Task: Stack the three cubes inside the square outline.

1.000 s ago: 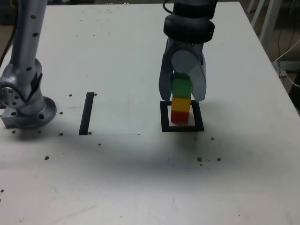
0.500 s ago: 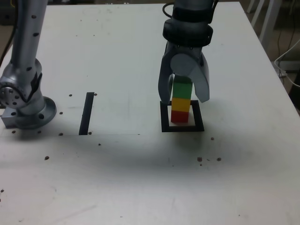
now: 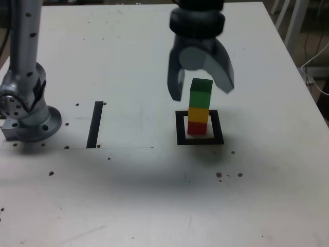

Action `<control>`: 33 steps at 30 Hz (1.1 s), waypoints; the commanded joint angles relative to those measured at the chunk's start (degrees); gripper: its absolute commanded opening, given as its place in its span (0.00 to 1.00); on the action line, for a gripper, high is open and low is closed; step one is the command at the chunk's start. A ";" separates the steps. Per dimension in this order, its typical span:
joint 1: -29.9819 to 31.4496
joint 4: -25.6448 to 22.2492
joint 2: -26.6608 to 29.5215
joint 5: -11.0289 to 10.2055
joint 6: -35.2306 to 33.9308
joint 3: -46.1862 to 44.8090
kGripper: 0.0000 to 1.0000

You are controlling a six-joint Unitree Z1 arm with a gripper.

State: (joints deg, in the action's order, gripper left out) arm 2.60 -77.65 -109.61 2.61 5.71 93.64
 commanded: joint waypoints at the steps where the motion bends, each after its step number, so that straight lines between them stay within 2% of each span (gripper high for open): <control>1: -0.38 -0.35 2.67 -0.70 -0.58 -1.62 0.99; 13: -2.25 0.19 12.14 -1.23 -1.75 -13.98 0.99; 22: -2.25 6.26 19.07 -0.90 -2.37 -29.06 1.00; 33: -2.49 12.23 22.07 -0.83 -2.37 -39.25 1.00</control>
State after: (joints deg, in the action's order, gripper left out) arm 0.33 -66.30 -88.01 1.67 3.43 55.65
